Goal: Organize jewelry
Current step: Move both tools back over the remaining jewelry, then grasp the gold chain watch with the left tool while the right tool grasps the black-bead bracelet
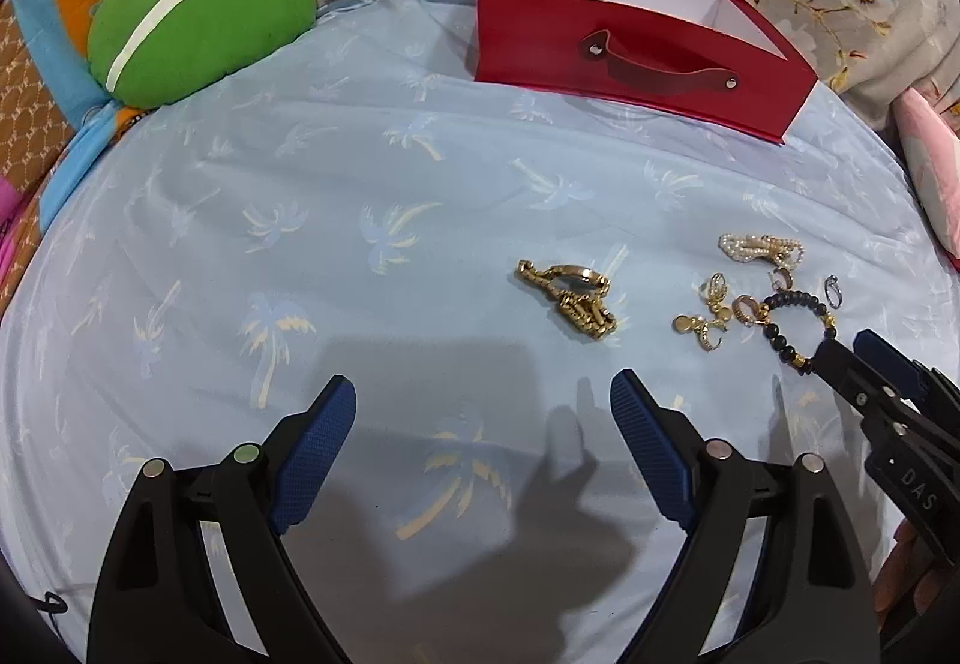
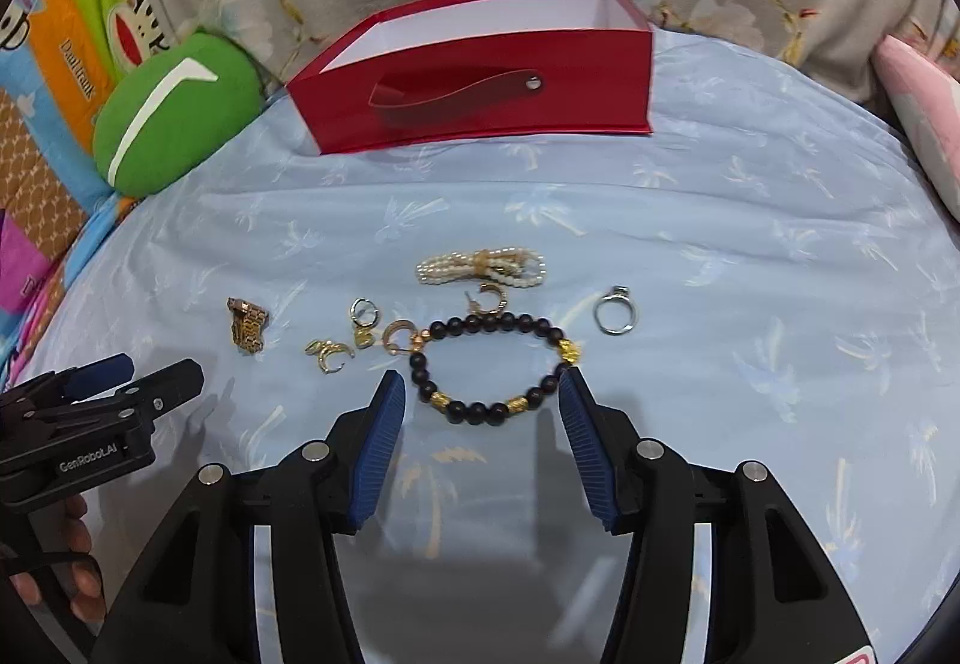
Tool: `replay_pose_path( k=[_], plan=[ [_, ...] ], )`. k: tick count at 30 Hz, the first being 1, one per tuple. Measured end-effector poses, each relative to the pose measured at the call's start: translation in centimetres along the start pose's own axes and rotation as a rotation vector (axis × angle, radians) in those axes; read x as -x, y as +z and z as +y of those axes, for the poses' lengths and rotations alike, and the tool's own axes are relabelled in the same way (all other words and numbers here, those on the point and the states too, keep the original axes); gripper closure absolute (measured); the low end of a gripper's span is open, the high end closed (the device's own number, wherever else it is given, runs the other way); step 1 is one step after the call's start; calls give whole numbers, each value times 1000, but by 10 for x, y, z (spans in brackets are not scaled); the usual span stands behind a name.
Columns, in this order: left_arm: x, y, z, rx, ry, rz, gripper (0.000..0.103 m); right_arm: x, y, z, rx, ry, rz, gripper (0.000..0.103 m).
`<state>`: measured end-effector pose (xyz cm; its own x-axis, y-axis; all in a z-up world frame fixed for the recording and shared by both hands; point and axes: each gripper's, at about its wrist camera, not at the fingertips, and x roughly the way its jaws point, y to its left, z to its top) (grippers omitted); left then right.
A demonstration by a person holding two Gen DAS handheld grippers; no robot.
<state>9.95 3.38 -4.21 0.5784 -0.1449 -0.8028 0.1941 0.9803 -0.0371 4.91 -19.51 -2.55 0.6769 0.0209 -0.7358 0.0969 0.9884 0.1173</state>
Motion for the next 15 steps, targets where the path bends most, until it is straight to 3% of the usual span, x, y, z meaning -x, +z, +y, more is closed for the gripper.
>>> replay_pose_path(
  k=[7,9,15],
  plan=[
    [-2,-4,11,31,2,14,19,-18,0,11,66,-22,38,59],
    [-2,-4,13,33,-2,17,19,-21,0,12,70,-14,56,70],
    [1,-2,10,34,-26,16,19,-21,-2,13,101,-22,60,78]
  ],
)
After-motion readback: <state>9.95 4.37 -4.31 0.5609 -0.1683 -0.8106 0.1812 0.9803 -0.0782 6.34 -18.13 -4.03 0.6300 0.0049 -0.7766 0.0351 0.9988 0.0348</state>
